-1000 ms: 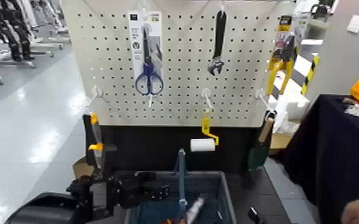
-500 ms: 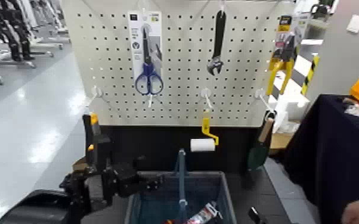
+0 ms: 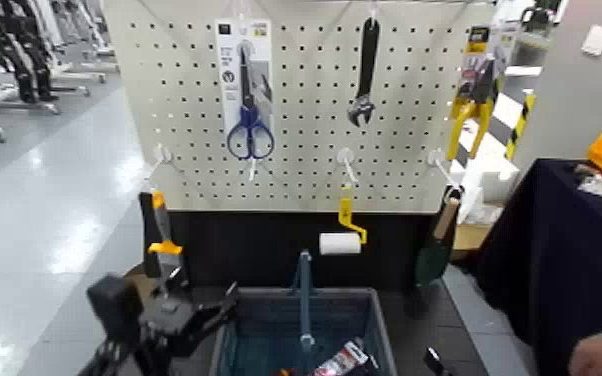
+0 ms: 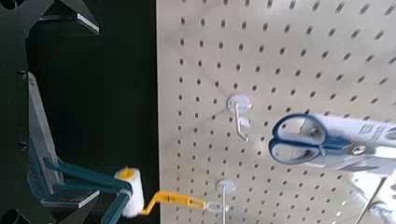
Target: Put the red glue tube into the crate.
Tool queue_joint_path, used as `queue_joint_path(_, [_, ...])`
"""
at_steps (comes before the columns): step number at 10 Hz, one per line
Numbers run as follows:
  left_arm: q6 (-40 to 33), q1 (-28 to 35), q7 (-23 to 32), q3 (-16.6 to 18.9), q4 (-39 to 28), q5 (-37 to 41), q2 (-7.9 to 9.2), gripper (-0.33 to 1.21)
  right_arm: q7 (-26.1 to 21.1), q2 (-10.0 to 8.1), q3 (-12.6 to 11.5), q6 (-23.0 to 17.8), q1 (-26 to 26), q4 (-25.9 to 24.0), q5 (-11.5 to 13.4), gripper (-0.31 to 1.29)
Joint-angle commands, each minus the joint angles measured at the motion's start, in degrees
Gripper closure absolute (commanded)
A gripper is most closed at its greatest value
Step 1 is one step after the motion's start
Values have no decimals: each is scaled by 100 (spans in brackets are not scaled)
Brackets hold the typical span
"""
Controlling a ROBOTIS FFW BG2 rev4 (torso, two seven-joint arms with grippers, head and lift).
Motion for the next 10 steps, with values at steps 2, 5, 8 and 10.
queue_joint_path(2, [-1128, 1140, 590, 204, -26, -727, -768, 10, -89, -32, -44, 11, 130, -127, 141, 18])
queue_joint_path(5, [-1542, 1474, 1399, -77, 80, -639, -829, 11, -133, -41, -53, -60, 174, -153, 202, 18])
queue_joint_path(8, [-1638, 1527, 1733, -279, 36, -639, -662, 11, -300, -50, -18, -95, 192, -215, 369, 18])
queue_joint_path(10, [-1603, 1500, 1794, -385, 36, -569, -513, 11, -476, -24, -9, 99, 244, -355, 527, 18])
